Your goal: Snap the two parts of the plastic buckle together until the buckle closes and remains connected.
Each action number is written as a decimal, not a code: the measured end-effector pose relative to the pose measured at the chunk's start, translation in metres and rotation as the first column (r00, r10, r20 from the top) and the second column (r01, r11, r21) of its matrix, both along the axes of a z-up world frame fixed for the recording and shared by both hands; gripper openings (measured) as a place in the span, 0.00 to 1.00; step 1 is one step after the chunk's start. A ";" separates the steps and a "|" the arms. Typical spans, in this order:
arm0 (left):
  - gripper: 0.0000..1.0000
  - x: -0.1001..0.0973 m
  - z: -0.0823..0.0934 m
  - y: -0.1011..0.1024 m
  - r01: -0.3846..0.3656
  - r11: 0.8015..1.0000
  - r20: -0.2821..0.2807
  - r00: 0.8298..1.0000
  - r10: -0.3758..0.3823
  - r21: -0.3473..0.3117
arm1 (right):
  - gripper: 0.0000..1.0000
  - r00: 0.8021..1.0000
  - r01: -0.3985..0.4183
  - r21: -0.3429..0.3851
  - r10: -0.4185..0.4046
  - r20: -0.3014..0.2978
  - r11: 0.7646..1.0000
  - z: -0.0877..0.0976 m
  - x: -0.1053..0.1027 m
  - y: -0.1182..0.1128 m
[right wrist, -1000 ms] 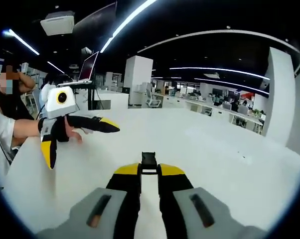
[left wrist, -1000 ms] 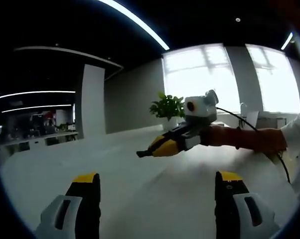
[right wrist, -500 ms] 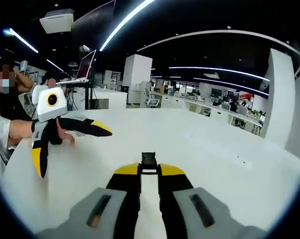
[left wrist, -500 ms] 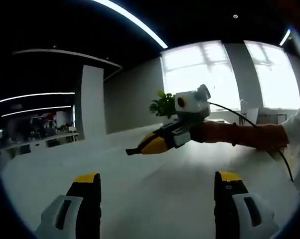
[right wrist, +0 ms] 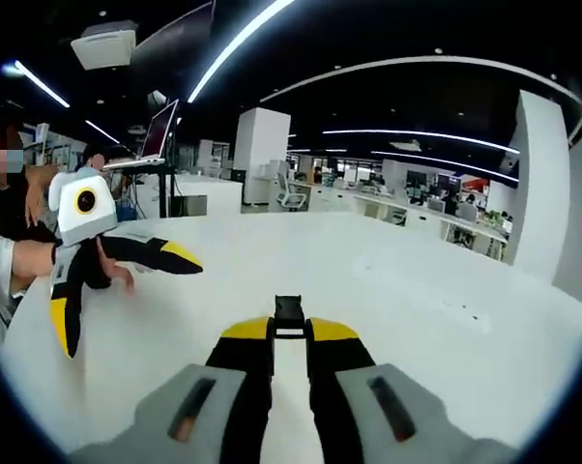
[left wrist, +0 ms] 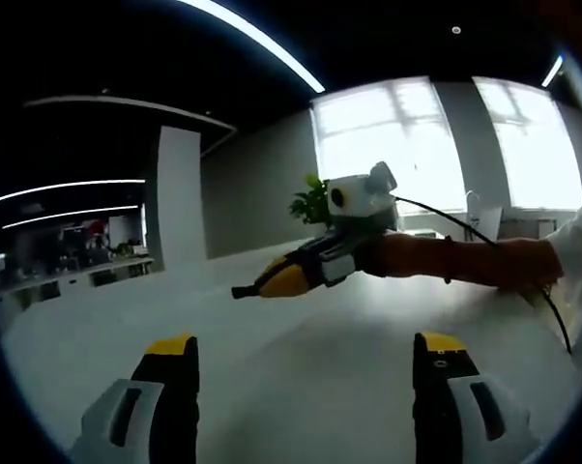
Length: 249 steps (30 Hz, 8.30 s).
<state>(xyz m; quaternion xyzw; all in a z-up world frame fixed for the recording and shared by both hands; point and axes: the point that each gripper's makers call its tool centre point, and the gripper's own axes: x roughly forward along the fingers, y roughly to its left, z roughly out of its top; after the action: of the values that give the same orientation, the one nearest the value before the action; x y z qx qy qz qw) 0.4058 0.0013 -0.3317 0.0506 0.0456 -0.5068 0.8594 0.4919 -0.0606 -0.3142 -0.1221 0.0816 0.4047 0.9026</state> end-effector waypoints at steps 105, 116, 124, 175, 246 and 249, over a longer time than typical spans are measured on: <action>0.98 0.026 0.004 0.023 -0.180 0.982 -0.056 0.983 0.176 -0.065 | 0.17 0.990 0.010 -0.022 -0.013 -0.139 1.000 -0.055 0.013 0.007; 0.97 0.025 0.003 0.025 -0.179 0.982 -0.058 0.983 0.175 -0.057 | 0.36 0.989 0.017 -0.014 -0.019 -0.146 1.000 -0.054 0.009 0.010; 0.96 0.023 0.004 0.026 -0.176 0.983 -0.056 0.983 0.173 -0.053 | 0.80 0.989 0.069 0.022 -0.066 -0.129 0.997 -0.047 0.008 0.009; 0.94 0.028 0.003 0.028 -0.180 0.983 -0.041 0.983 0.179 -0.036 | 0.98 0.991 0.111 0.065 -0.106 -0.085 0.992 -0.037 0.009 0.003; 0.94 0.031 0.006 0.039 -0.219 0.975 -0.043 0.975 0.218 -0.032 | 0.98 0.986 0.169 0.123 -0.166 -0.031 0.978 0.000 -0.013 -0.021; 0.94 0.031 0.006 0.038 -0.219 0.975 -0.043 0.975 0.217 -0.032 | 0.99 0.985 0.173 0.106 -0.170 -0.035 0.979 -0.003 -0.019 -0.027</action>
<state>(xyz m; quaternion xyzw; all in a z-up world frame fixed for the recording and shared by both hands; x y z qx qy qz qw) 0.4363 0.0394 -0.3258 0.0194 0.0583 -0.4111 0.9095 0.4731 -0.0881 -0.3176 -0.0602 0.0813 0.3307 0.9383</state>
